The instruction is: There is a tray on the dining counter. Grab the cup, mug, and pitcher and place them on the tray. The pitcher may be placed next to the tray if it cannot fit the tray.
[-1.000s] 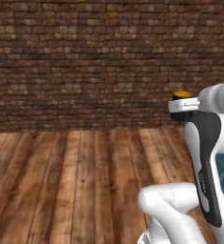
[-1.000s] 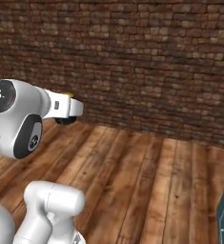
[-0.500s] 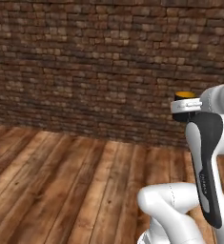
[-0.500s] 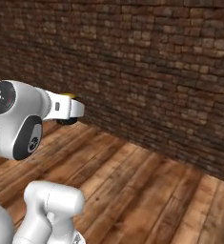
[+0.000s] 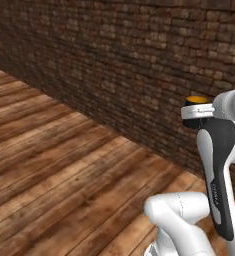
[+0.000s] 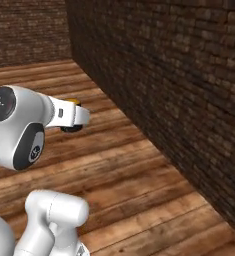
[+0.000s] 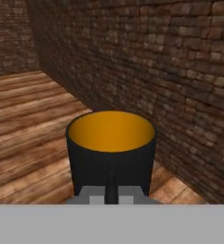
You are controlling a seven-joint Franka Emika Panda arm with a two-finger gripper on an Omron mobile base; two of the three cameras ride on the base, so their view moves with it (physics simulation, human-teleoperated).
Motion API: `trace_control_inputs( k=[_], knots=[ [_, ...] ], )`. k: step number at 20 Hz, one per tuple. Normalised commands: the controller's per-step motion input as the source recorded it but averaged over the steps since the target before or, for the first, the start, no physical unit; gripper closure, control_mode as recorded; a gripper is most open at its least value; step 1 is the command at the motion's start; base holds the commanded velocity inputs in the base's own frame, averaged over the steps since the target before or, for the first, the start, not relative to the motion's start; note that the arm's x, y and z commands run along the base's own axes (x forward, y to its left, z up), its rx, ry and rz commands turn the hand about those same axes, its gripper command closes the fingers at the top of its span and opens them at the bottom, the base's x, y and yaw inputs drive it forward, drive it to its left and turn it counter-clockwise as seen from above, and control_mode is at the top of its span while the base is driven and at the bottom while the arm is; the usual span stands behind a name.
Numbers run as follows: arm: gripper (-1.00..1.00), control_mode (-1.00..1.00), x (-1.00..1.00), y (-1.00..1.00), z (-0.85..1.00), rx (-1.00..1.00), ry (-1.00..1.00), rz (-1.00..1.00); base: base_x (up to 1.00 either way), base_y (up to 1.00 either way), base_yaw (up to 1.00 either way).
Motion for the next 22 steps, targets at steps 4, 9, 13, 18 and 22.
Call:
trace_control_inputs(
  k=[4,9,13,18,22],
  knots=[
    [1.00,1.00,0.00,0.00,0.00,0.00,0.00,0.00,1.00,-0.36,0.87],
    [1.00,1.00,0.00,0.00,0.00,0.00,0.00,0.00,1.00,-0.41,0.79],
    [1.00,1.00,0.00,0.00,0.00,0.00,0.00,0.00,0.92,-0.58,0.40],
    [1.00,1.00,0.00,0.00,0.00,0.00,0.00,0.00,1.00,-0.60,0.29],
    [1.00,1.00,0.00,0.00,0.00,0.00,0.00,0.00,1.00,-0.63,0.29]
  ],
)
